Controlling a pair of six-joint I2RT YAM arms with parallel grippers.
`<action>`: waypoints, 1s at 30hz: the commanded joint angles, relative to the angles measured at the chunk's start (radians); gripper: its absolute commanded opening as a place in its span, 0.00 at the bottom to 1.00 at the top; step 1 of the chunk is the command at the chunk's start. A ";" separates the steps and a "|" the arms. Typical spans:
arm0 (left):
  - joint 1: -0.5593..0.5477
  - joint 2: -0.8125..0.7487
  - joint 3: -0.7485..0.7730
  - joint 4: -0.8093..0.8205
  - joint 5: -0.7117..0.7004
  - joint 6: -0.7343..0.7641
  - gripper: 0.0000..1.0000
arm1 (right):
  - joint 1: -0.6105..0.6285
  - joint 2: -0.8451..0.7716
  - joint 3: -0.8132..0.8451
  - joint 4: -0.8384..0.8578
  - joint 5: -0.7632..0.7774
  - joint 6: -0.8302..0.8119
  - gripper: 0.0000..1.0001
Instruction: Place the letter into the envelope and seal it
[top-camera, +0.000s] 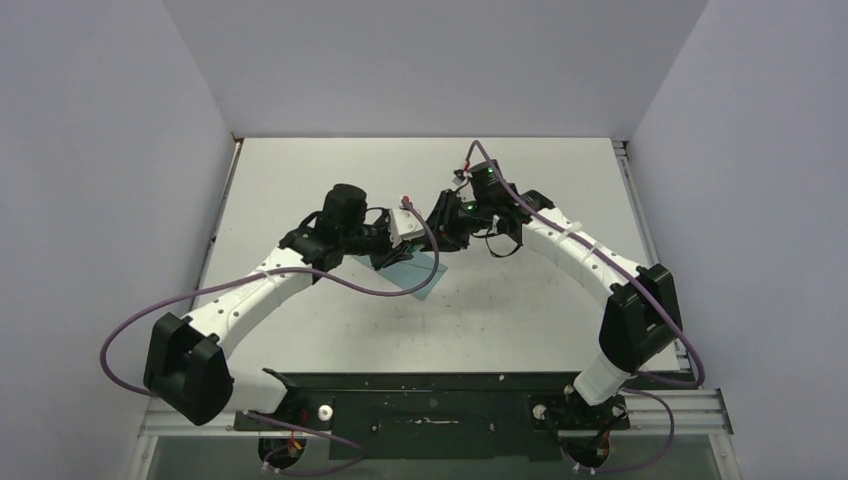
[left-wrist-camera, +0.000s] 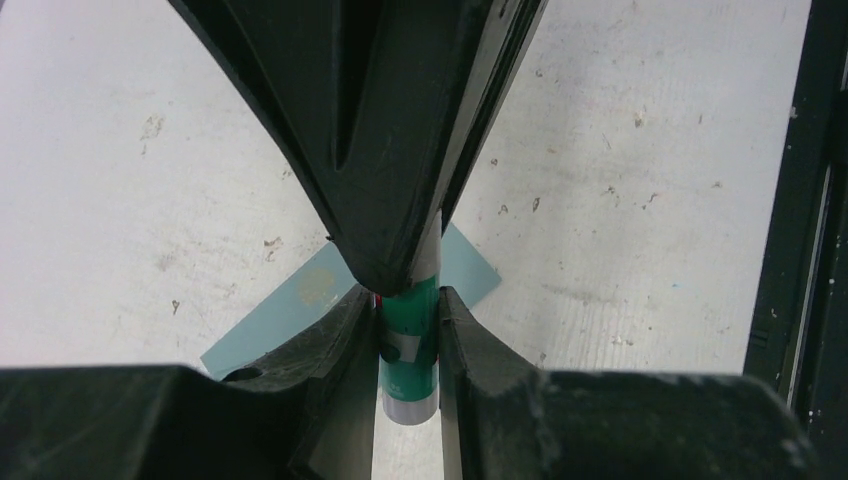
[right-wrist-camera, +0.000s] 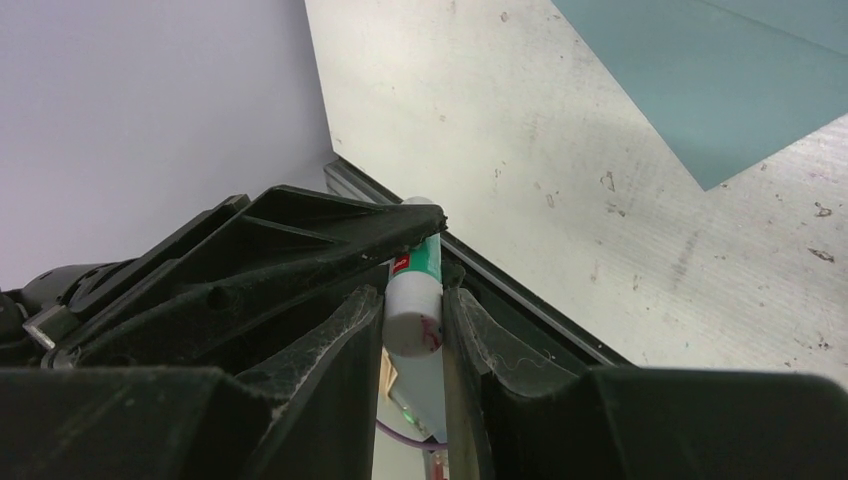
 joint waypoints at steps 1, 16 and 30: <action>-0.106 -0.004 0.224 0.495 0.177 0.071 0.00 | 0.175 0.072 -0.062 -0.018 -0.174 0.047 0.05; -0.080 -0.104 -0.061 0.493 0.032 -0.153 0.00 | -0.014 0.030 0.117 -0.101 -0.085 -0.079 0.16; -0.040 -0.228 -0.280 0.527 -0.082 -0.481 0.00 | -0.136 -0.096 0.144 0.022 -0.022 -0.079 0.93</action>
